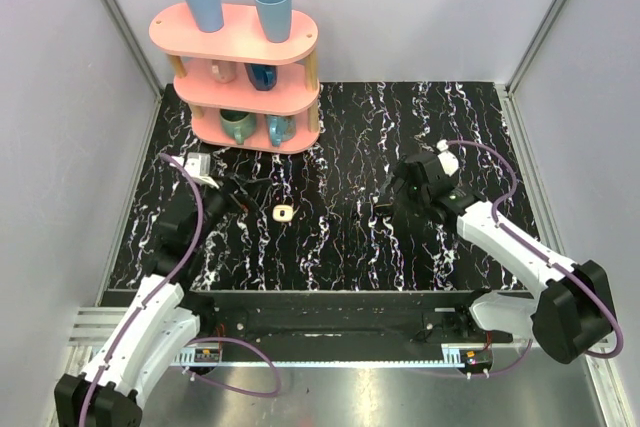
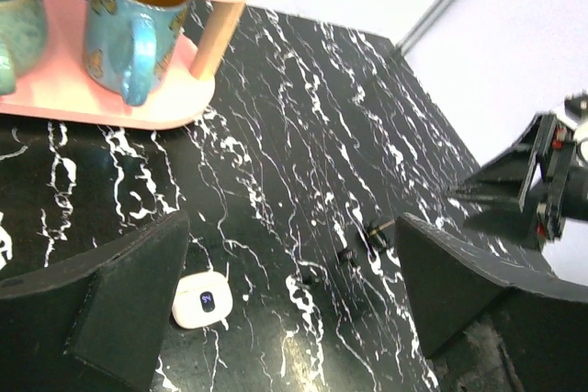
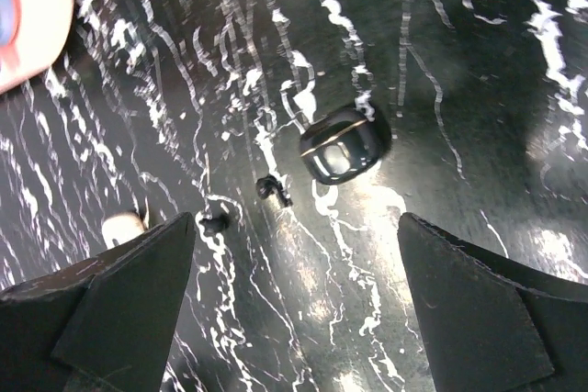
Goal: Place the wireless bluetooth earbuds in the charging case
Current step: Pick up the charging case at the center of the board.
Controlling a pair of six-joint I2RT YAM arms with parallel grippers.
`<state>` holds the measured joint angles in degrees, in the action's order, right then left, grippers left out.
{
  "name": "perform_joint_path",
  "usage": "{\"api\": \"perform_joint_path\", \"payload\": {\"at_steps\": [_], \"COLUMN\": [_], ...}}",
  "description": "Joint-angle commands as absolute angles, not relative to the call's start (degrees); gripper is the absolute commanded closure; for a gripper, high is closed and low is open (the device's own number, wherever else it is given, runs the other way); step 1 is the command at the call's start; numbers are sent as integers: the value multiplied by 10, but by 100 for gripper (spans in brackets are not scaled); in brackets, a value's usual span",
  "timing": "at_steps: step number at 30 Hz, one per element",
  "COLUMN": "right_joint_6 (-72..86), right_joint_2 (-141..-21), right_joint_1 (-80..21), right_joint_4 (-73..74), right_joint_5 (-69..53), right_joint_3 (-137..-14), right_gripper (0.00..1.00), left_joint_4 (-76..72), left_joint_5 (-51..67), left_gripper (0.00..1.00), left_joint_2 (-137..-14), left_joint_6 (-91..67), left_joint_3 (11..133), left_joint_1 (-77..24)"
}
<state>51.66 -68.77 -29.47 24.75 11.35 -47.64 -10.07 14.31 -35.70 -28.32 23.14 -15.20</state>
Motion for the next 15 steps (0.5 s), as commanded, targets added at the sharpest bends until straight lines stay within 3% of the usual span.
{"api": "perform_joint_path", "payload": {"at_steps": [1,9,15], "right_joint_6": [644,706,792], "right_joint_2": [-687,-777,-848], "right_joint_1": [-293,-294,-293], "right_joint_4": [306,373,416], "right_joint_5": [205,199,121], "right_joint_3": [-496,-589,-620], "right_gripper": [0,0,0], "left_joint_4": [-85,-51,-36], "left_joint_5": [37,48,26], "left_gripper": [1,1,1], "left_joint_2": [-333,-327,-319], "left_joint_6": [-317,-326,-327], "left_joint_3": [264,278,273], "left_joint_1": [-149,-148,-148]}}
